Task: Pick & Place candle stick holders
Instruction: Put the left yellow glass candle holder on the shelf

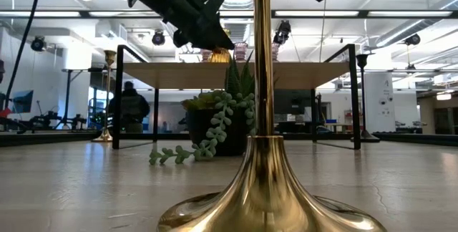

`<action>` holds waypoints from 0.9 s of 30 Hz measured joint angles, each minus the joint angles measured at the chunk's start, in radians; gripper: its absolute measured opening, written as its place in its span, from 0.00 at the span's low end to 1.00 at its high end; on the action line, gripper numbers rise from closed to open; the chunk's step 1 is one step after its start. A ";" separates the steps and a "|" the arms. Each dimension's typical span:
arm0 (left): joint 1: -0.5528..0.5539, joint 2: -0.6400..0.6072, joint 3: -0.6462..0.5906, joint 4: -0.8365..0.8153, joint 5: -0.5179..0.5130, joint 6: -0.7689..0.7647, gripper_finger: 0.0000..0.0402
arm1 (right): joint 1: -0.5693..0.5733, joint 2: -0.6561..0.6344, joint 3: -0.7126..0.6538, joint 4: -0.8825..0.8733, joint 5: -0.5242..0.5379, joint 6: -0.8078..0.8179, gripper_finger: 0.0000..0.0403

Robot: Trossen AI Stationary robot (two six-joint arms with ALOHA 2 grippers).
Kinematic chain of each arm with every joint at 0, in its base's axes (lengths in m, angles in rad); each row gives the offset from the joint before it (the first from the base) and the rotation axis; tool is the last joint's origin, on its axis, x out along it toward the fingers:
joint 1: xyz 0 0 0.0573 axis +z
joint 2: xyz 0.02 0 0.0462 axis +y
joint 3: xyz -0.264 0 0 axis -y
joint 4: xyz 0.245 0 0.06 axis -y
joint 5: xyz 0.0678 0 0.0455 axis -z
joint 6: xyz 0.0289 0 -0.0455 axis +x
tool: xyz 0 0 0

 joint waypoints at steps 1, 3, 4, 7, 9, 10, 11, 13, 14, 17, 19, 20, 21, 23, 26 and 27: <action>0.000 0.000 0.000 0.000 0.000 0.000 0.32 | 0.000 0.000 0.000 0.000 0.000 0.000 0.02; 0.000 0.000 0.000 -0.001 0.000 0.000 0.32 | 0.000 0.000 0.000 0.000 0.000 0.000 0.02; 0.000 0.000 0.000 -0.002 0.001 0.000 0.32 | 0.000 0.000 0.000 0.000 0.000 0.000 0.02; 0.002 0.000 0.000 -0.002 0.002 0.001 0.36 | 0.000 0.000 0.000 0.000 0.000 -0.001 0.02; 0.002 0.000 0.000 -0.002 0.002 0.001 0.40 | 0.000 0.000 0.000 0.000 0.000 -0.001 0.02; 0.002 0.000 0.000 -0.002 0.002 0.001 0.41 | 0.000 0.000 0.000 0.000 0.000 -0.002 0.02; 0.002 0.000 0.000 -0.002 0.002 0.002 0.42 | 0.000 0.000 0.000 0.000 0.000 -0.003 0.02; 0.002 0.000 0.000 -0.002 0.002 0.014 0.43 | 0.000 0.000 0.000 0.000 0.000 -0.003 0.02; 0.002 0.000 0.000 -0.002 0.002 0.021 0.43 | 0.000 0.000 0.000 0.000 0.000 -0.003 0.02; 0.002 0.000 -0.001 -0.002 0.002 0.027 0.44 | 0.000 0.000 0.000 0.000 0.000 -0.003 0.02; 0.002 0.000 -0.001 -0.002 0.002 0.032 0.44 | 0.000 0.000 0.000 0.000 0.000 -0.003 0.02; 0.002 0.000 -0.001 -0.002 0.002 0.036 0.44 | 0.000 0.000 0.000 0.000 0.000 -0.003 0.02; 0.002 0.000 -0.001 -0.002 0.002 0.042 0.44 | 0.000 0.000 0.000 0.000 0.000 -0.003 0.02; 0.002 0.000 -0.001 -0.002 0.002 0.046 0.44 | 0.000 0.000 0.000 0.000 0.000 -0.002 0.02; 0.002 -0.001 -0.001 -0.003 0.002 0.046 0.44 | 0.000 0.000 0.000 0.000 0.000 -0.002 0.02; 0.002 -0.001 -0.001 -0.003 0.002 0.046 0.44 | 0.000 0.000 0.000 0.000 0.000 -0.001 0.02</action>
